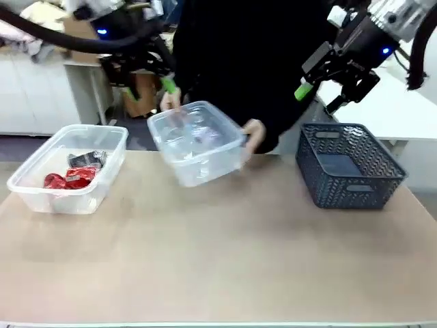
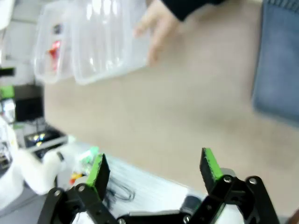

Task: Sort the waste into each basket.
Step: Release the Organizing box you were holding.

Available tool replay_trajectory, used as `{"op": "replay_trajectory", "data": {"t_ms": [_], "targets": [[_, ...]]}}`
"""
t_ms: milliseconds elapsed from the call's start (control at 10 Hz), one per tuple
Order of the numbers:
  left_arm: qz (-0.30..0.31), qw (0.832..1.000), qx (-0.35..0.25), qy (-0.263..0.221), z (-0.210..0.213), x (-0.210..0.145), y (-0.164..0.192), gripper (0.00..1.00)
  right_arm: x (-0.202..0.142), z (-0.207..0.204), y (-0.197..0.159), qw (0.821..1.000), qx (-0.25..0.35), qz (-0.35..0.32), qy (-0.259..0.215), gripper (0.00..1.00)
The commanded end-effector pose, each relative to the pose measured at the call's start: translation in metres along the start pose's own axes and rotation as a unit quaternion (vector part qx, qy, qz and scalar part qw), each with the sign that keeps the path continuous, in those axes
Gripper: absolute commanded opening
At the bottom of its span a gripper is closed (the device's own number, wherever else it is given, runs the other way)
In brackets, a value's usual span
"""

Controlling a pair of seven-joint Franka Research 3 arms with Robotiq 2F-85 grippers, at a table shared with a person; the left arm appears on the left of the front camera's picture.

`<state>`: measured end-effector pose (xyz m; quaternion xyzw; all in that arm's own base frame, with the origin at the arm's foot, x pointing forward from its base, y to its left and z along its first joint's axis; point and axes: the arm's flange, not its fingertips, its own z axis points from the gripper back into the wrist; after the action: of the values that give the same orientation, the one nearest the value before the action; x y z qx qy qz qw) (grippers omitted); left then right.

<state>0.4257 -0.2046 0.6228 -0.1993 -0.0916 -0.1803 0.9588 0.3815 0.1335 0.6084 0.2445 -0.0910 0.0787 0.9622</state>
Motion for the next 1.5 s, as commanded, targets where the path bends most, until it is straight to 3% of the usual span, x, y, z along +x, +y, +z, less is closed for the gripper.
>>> {"op": "replay_trajectory", "data": {"t_ms": [0,300,400,600,700,800,900,1000,1200,1400], "targets": [[-0.033,0.999,-0.018,0.004,0.013,-0.058,-0.018,1.0,-0.061,0.017,-0.012,0.999,0.021,-0.003,0.026,1.0],[-0.064,0.997,-0.011,0.039,-0.007,-0.117,-0.056,1.0,-0.137,-0.003,-0.008,0.997,-0.029,0.066,0.036,1.0],[-0.044,0.999,-0.004,0.021,0.026,-0.088,-0.05,1.0,-0.104,0.027,-0.002,0.999,0.017,0.019,0.041,1.0],[-0.044,0.999,-0.004,0.021,0.026,-0.088,-0.05,1.0,-0.104,0.027,-0.002,0.999,0.017,0.019,0.041,1.0],[-0.052,0.998,0.001,0.031,0.015,-0.105,-0.057,1.0,-0.126,0.017,-0.002,0.999,0.0,0.029,0.042,1.0],[-0.065,0.99,-0.127,0.007,0.025,-0.101,-0.047,1.0,-0.119,0.033,-0.015,0.985,0.166,0.018,0.034,1.0],[-0.034,0.973,-0.225,-0.047,0.045,-0.114,-0.026,1.0,-0.124,0.053,-0.035,0.947,0.32,-0.041,-0.003,1.0],[0.004,0.939,-0.329,-0.101,0.063,-0.136,0.001,1.0,-0.129,0.069,-0.061,0.892,0.431,-0.128,-0.041,1.0],[0.111,0.868,-0.421,-0.24,0.062,-0.18,0.047,1.0,-0.134,0.083,-0.11,0.793,0.541,-0.267,-0.084,1.0],[0.221,0.849,-0.429,-0.217,0.026,-0.204,0.061,1.0,-0.125,0.081,-0.121,0.765,0.558,-0.304,-0.108,1.0]]}}
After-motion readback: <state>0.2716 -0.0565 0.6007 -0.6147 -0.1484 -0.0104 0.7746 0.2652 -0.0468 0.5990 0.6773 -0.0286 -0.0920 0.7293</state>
